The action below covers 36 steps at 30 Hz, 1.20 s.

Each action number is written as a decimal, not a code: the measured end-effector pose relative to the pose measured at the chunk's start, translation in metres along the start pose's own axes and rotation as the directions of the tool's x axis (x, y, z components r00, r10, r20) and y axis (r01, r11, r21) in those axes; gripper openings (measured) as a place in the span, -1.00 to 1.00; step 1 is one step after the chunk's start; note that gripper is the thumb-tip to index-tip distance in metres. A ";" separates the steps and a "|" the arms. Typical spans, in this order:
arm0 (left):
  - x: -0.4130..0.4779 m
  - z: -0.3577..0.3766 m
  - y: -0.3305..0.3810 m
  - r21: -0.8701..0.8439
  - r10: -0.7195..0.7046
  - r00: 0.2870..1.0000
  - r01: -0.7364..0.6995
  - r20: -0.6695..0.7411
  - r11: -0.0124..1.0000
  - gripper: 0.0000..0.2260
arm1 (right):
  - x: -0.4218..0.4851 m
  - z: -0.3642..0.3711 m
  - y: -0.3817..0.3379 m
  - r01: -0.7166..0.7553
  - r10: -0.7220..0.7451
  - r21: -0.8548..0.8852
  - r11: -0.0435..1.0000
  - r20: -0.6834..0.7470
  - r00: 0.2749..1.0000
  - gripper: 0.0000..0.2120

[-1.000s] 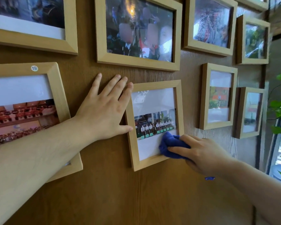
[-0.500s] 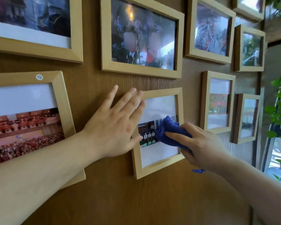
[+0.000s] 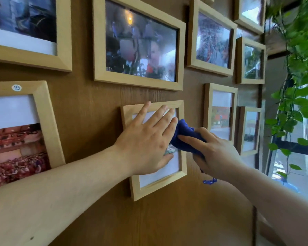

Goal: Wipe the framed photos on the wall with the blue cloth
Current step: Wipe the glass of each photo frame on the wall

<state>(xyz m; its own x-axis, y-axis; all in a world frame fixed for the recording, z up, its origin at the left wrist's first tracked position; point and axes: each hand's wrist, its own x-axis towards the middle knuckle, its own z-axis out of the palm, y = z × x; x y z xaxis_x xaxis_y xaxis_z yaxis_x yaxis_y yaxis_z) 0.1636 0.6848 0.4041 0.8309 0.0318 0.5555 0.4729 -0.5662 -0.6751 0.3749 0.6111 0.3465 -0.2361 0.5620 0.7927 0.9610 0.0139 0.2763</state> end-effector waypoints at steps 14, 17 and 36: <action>0.092 0.027 0.053 0.128 -0.050 0.992 0.035 0.117 0.991 -0.24 | -0.022 0.029 0.109 0.012 -0.012 0.083 0.996 0.004 1.000 -0.55; 0.111 0.033 0.066 0.140 -0.060 0.987 0.038 0.151 0.989 -0.23 | -0.028 0.034 0.131 -0.006 0.007 0.095 0.995 -0.012 1.000 -0.51; 0.180 0.088 0.085 0.299 -0.297 0.941 0.240 0.161 0.924 -0.03 | 0.014 0.059 0.189 -0.248 0.307 0.301 0.921 -0.164 0.938 -0.46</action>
<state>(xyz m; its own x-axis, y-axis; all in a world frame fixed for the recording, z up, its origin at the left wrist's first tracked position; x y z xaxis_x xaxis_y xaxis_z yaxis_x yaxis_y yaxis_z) 0.3790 0.7150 0.4038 0.6888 0.3307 0.6452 0.7241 -0.2692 -0.6350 0.5618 0.6698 0.3778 0.0496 0.3956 0.9171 0.9868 0.1223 -0.1061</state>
